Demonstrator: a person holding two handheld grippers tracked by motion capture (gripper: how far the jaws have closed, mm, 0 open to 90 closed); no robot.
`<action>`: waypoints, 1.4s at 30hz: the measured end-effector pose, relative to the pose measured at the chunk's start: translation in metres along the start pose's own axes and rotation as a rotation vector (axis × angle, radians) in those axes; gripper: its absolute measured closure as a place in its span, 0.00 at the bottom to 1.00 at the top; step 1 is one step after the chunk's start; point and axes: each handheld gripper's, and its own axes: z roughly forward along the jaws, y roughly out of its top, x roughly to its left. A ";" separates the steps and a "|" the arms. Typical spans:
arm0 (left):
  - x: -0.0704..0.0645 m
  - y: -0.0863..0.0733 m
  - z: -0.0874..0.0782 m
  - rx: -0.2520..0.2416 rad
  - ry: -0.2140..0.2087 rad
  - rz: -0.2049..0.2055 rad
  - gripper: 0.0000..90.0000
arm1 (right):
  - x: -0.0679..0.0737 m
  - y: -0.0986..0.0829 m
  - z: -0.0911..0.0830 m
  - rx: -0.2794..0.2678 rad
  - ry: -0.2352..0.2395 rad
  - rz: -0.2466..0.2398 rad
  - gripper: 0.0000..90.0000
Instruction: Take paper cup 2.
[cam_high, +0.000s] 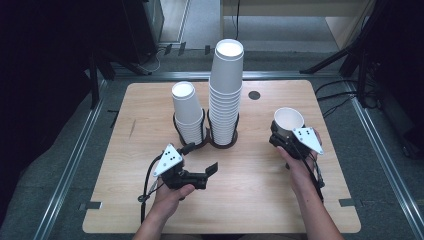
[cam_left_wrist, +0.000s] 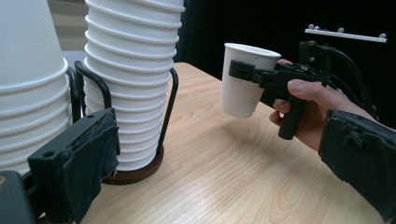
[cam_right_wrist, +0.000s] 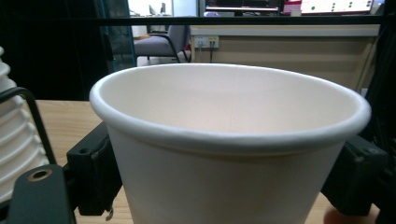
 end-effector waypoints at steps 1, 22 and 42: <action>0.000 0.000 0.000 0.002 0.000 0.002 0.00 | -0.001 0.000 0.001 -0.001 -0.006 -0.001 0.16; 0.000 -0.004 0.003 0.013 0.008 -0.001 0.00 | -0.015 -0.022 0.009 0.007 -0.089 -0.022 0.15; -0.001 -0.006 0.006 0.026 0.010 -0.004 0.00 | -0.022 -0.033 0.006 0.078 -0.049 -0.028 0.02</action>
